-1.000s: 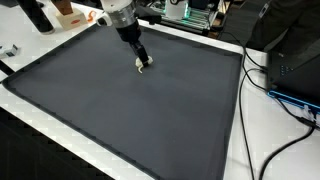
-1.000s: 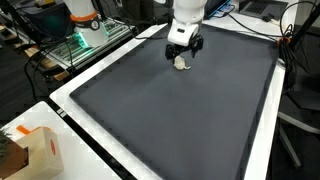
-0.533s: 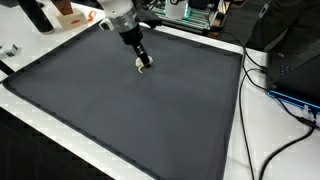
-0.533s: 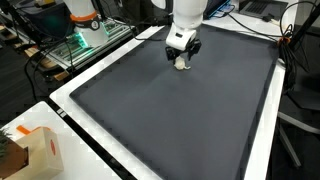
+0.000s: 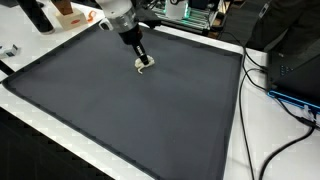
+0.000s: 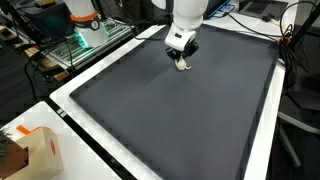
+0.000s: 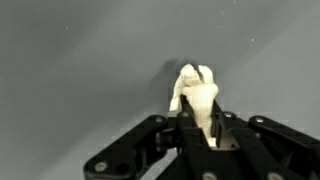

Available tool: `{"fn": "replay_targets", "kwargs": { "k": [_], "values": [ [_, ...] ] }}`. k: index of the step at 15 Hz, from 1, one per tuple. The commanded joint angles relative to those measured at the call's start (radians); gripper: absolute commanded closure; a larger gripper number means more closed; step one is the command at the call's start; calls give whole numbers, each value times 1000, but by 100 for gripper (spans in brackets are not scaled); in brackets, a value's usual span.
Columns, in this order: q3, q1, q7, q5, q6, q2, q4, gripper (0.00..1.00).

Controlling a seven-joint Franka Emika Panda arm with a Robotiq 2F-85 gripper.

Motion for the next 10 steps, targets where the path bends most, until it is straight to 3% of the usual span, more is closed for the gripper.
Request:
{"fn": "replay_targets", "kwargs": {
  "k": [1, 10],
  "values": [
    [-21, 19, 26, 2, -38, 8, 17, 96],
    [-31, 21, 29, -10, -79, 8, 34, 97]
  ]
}}
